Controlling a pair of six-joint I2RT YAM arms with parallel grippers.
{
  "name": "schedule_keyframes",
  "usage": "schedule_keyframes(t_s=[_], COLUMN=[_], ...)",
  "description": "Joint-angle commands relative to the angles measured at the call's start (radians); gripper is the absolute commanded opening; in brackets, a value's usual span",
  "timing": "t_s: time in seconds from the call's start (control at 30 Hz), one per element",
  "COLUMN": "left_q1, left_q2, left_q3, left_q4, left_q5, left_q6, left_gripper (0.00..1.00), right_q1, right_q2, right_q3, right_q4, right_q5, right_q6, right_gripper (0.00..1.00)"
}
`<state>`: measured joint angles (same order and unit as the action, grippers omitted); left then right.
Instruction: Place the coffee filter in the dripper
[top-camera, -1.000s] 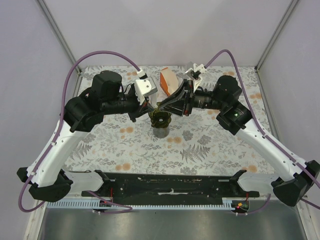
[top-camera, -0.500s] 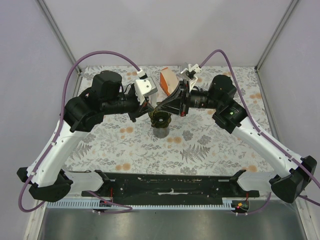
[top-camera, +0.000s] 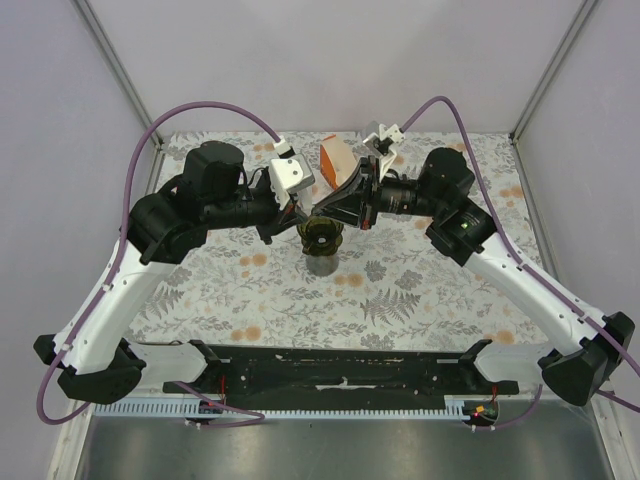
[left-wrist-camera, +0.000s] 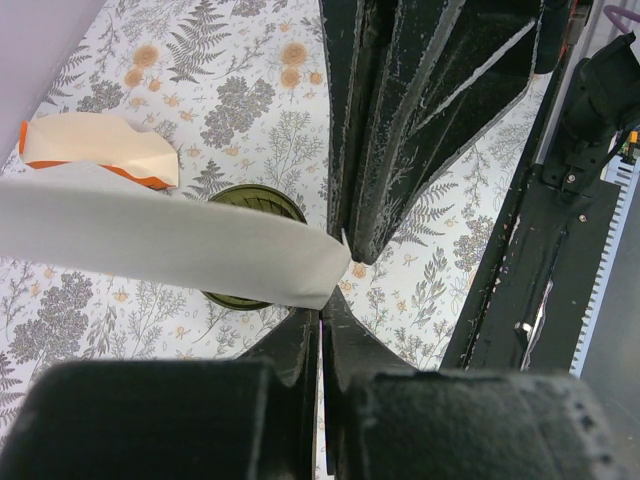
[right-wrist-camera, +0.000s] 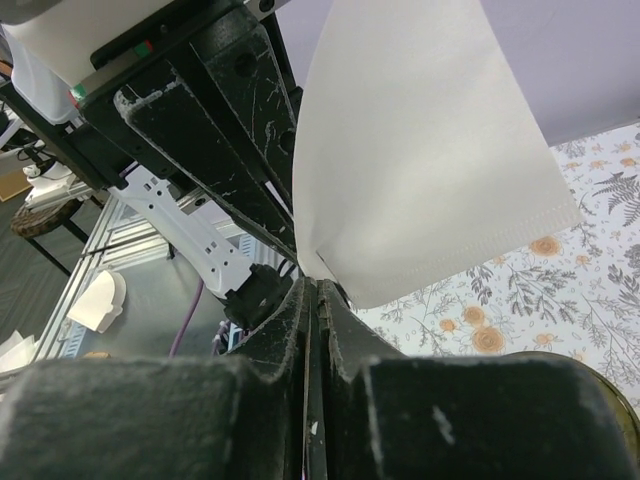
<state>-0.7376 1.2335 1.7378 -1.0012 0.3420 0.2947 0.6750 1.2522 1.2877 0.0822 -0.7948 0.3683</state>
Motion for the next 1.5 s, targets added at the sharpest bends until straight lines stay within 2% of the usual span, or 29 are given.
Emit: schedule_keyframes(t_s=[0.0, 0.2, 0.5, 0.7, 0.87, 0.97, 1.03, 1.1, 1.27, 1.47], left_q1=[-0.003, -0.003, -0.003, -0.003, -0.003, -0.003, -0.003, -0.003, -0.003, -0.003], left_q2=[-0.005, -0.003, 0.0, -0.002, 0.001, 0.003, 0.001, 0.0, -0.006, -0.011], left_q3=[0.02, 0.022, 0.02, 0.016, 0.025, 0.023, 0.022, 0.022, 0.026, 0.02], left_q4=[0.015, 0.013, 0.012, 0.004, 0.006, 0.006, 0.004, 0.006, 0.004, -0.001], left_q5=[0.018, 0.018, 0.017, 0.012, 0.022, 0.026, 0.028, 0.031, 0.029, 0.031], left_q6=[-0.019, -0.02, -0.017, -0.011, -0.008, -0.005, -0.003, -0.003, 0.0, 0.009], left_gripper=[0.02, 0.02, 0.02, 0.02, 0.02, 0.02, 0.02, 0.02, 0.02, 0.02], right_q1=[0.003, 0.008, 0.009, 0.009, 0.008, 0.009, 0.011, 0.009, 0.009, 0.006], right_q2=[0.004, 0.015, 0.019, 0.027, 0.02, 0.018, 0.021, 0.026, 0.026, 0.009], right_q3=[0.061, 0.068, 0.07, 0.07, 0.078, 0.076, 0.079, 0.082, 0.081, 0.068], right_q4=[0.018, 0.025, 0.034, 0.048, 0.025, 0.021, 0.024, 0.025, 0.008, -0.009], right_q5=[0.008, -0.014, -0.017, -0.021, -0.04, -0.04, -0.046, -0.058, -0.07, -0.07], right_q6=[-0.012, -0.006, -0.014, -0.023, -0.048, -0.051, -0.048, -0.043, -0.061, -0.086], right_gripper=[0.13, 0.14, 0.05, 0.2, 0.27, 0.27, 0.24, 0.14, 0.0, 0.0])
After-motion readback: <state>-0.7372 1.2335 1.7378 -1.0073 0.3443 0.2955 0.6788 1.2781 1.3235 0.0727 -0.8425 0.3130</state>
